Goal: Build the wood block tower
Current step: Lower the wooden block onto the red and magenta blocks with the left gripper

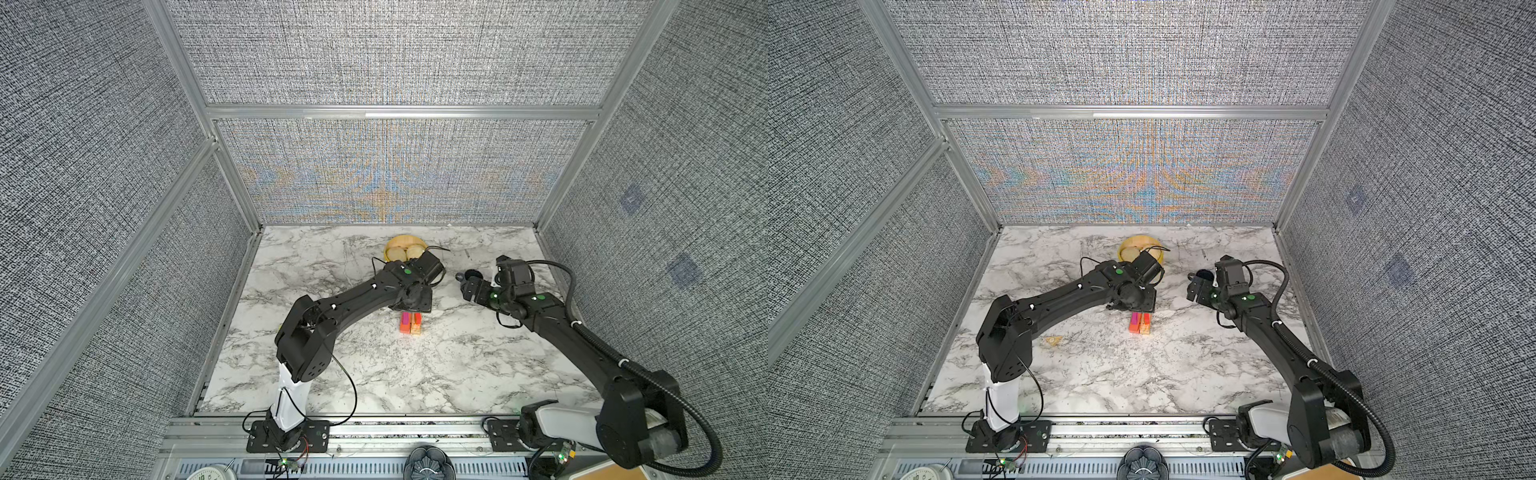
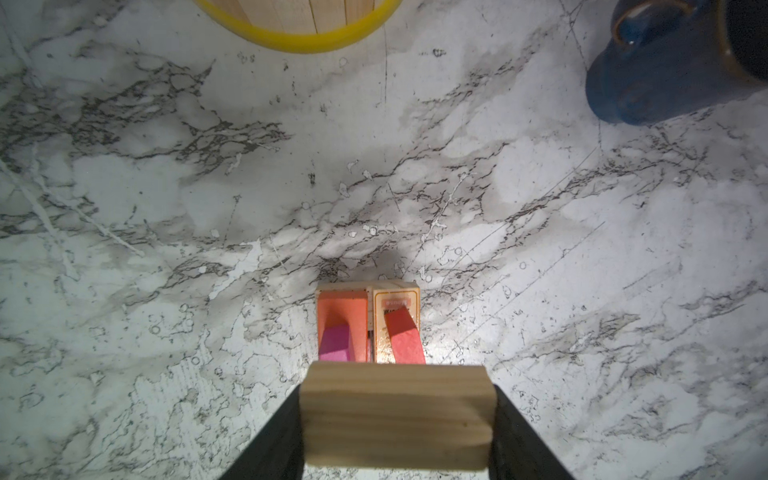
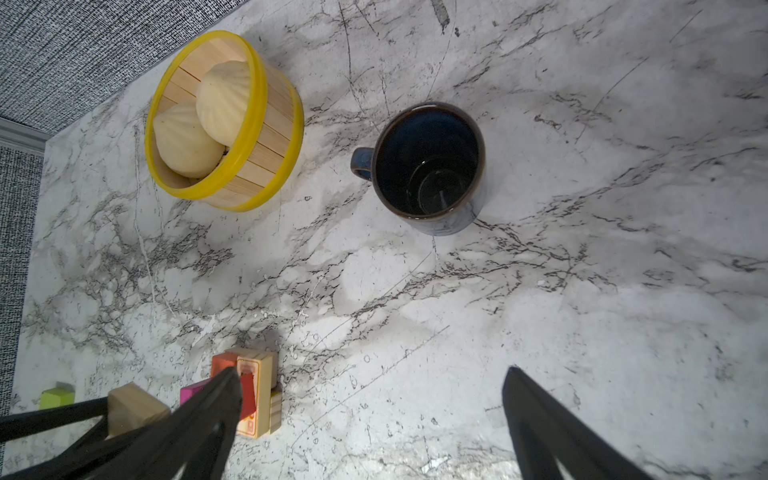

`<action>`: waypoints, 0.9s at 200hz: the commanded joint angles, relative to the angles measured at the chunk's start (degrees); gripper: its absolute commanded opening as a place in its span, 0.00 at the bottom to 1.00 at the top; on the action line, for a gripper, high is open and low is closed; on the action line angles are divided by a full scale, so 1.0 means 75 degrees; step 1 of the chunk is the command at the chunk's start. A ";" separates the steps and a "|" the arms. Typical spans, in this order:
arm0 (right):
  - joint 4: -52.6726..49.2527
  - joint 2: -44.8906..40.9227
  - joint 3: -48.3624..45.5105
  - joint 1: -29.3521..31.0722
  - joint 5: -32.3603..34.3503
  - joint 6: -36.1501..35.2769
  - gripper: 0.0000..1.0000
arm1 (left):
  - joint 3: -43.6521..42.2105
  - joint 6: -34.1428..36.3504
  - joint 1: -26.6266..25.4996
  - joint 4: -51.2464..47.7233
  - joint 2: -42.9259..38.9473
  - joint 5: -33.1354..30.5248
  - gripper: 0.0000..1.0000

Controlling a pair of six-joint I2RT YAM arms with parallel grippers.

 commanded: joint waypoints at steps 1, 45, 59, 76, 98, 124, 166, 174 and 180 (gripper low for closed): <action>0.0066 0.0019 0.0046 0.0008 -0.0074 -0.0029 0.99 | -0.0082 -0.0116 -0.0064 0.0066 0.0016 -0.0197 0.59; 0.0061 0.0006 0.0040 0.0001 -0.0157 -0.0091 0.99 | -0.0193 -0.0173 -0.0178 0.0095 0.0018 -0.0280 0.59; 0.0070 0.0006 0.0048 0.0004 -0.0185 -0.0095 0.99 | -0.0197 -0.0169 -0.0185 0.0084 0.0020 -0.0314 0.60; 0.0082 0.0032 0.0046 0.0009 -0.0204 -0.0101 0.99 | -0.0157 -0.0160 -0.0190 -0.0004 0.0017 -0.0424 0.62; 0.0095 0.0063 0.0063 0.0003 -0.0238 -0.0100 0.99 | -0.0083 -0.0163 -0.0187 -0.0167 0.0272 -0.0518 0.64; 0.0094 0.0106 0.0066 0.0010 -0.0292 -0.0111 0.99 | -0.0107 -0.0175 -0.0190 -0.0095 0.0311 -0.0444 0.65; 0.0112 0.0147 0.0073 0.0010 -0.0332 -0.0128 1.00 | -0.0071 -0.0161 -0.0190 -0.0162 0.0327 -0.0526 0.66; 0.0111 0.0158 0.0083 0.0010 -0.0345 -0.0122 0.99 | -0.0077 -0.0155 -0.0190 -0.0178 0.0309 -0.0538 0.66; 0.0112 0.0164 0.0077 0.0011 -0.0356 -0.0128 0.99 | -0.0080 -0.0151 -0.0190 -0.0177 0.0302 -0.0551 0.67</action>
